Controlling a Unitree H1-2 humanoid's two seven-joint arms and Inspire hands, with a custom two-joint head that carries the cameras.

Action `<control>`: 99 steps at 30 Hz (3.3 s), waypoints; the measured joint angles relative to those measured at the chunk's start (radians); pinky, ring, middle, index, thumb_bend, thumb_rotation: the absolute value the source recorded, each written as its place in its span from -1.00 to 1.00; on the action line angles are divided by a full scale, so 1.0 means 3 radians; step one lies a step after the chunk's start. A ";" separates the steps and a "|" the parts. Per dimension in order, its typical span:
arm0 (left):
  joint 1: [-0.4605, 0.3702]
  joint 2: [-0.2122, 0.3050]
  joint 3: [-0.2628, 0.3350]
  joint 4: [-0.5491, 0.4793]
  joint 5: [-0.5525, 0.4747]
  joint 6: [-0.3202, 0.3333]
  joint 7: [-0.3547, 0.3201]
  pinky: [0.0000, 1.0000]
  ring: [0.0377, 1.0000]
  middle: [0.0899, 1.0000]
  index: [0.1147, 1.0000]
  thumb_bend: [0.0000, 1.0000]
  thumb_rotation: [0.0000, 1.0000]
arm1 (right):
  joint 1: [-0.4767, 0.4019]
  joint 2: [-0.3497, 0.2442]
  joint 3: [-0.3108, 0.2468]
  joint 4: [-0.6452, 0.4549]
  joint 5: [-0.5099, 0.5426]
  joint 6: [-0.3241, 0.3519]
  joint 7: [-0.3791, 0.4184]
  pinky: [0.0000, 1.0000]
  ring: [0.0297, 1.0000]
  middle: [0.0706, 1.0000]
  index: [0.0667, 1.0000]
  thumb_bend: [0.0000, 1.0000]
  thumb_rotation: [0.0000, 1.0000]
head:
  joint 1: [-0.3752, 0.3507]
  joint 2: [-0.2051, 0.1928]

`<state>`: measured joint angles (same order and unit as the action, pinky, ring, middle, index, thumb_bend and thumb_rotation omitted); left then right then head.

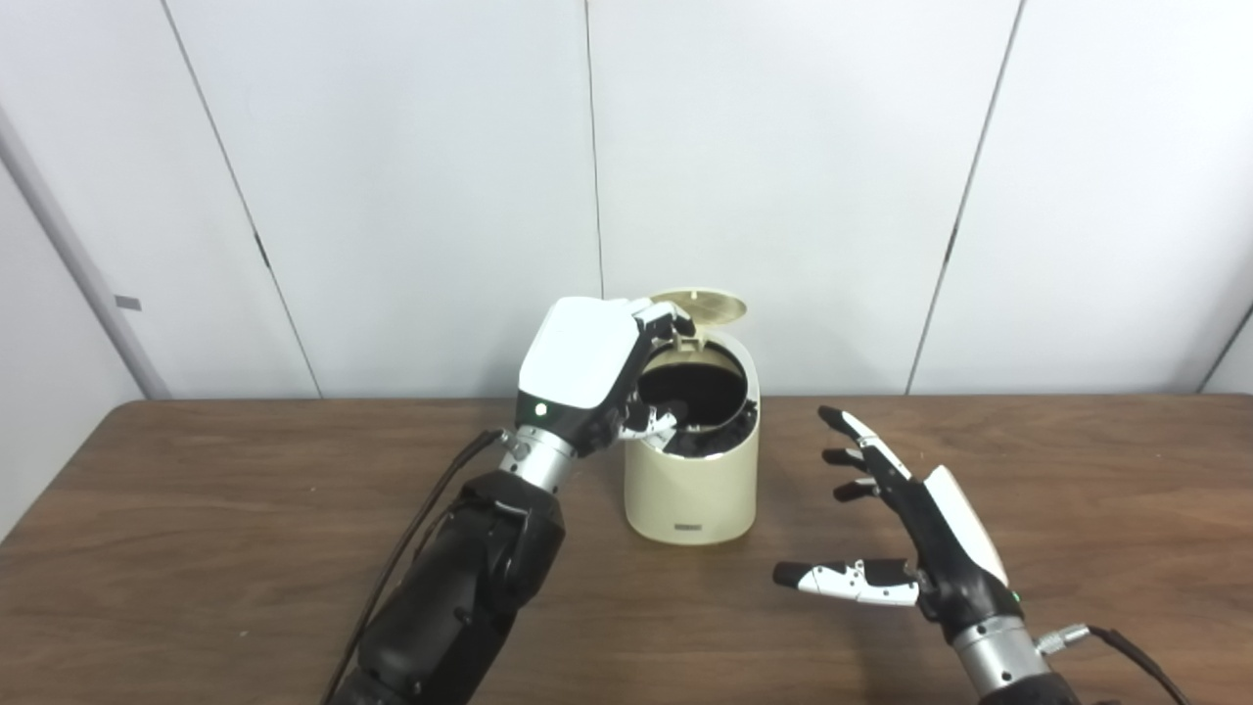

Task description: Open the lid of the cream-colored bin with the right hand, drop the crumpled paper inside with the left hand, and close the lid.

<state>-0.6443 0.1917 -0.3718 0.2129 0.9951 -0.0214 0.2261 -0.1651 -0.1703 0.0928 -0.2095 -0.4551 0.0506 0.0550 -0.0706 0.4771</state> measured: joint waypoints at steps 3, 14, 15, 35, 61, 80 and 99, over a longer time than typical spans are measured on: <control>0.0009 0.0001 0.0000 -0.0002 -0.0045 -0.0011 0.0007 0.01 0.16 0.21 0.23 0.70 -0.89 | 0.0000 0.0000 0.0001 -0.0003 0.0004 0.0001 0.0002 0.40 0.66 0.85 0.83 0.53 -0.47 | 0.0000 0.0000; 0.0149 -0.0023 0.0171 -0.0027 -0.0349 -0.0376 0.0238 -0.23 -0.16 -0.19 -0.07 0.05 -1.00 | 0.0010 0.0001 0.0002 -0.0009 0.0006 0.0020 0.0007 0.39 0.64 0.84 0.83 0.53 -0.48 | 0.0015 -0.0015; 0.0178 -0.0034 0.0203 -0.0047 -0.0402 -0.0419 0.0305 -0.26 -0.20 -0.20 -0.07 0.04 -1.00 | 0.0017 0.0001 0.0001 -0.0010 0.0006 0.0020 0.0007 0.39 0.64 0.84 0.82 0.53 -0.49 | 0.0015 -0.0020; 0.1396 -0.0231 0.1172 -0.1331 -0.2801 -0.0182 -0.0424 0.16 0.28 0.38 0.47 0.34 -0.33 | -0.0173 -0.0062 -0.0020 0.0062 0.0050 -0.0048 -0.0009 0.40 0.64 0.79 0.78 0.54 -0.37 | 0.0051 -0.0051; 0.2198 -0.0076 0.1261 -0.1152 -0.3065 -0.0380 -0.0892 0.09 0.26 0.41 0.48 0.04 -0.70 | -0.1321 -0.0214 0.0137 0.0390 -0.0025 0.0093 0.0272 0.41 0.71 0.80 0.76 0.48 -0.47 | 0.0092 -0.0092; 0.2302 -0.0092 0.1231 -0.1012 -0.3125 -0.0395 -0.1022 0.09 0.27 0.44 0.50 0.02 -0.93 | -0.1773 -0.0372 0.0449 0.0631 -0.0428 0.0219 0.0586 0.44 0.69 0.60 0.52 0.41 -0.19 | 0.0123 -0.0102; 0.2301 -0.0091 0.1231 -0.1011 -0.3219 -0.0370 -0.1078 0.02 0.18 0.47 0.57 0.00 -0.87 | -0.1631 -0.0413 0.0477 0.0603 -0.0417 -0.0043 0.0609 0.46 0.64 0.21 0.11 0.34 -0.18 | 0.0164 -0.0066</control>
<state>0.0461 0.1643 -0.0026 -0.0905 0.0294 -0.1325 -0.0971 -0.6544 -0.2942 0.2359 -0.0287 -0.5801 0.0378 0.2376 -0.0215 0.4571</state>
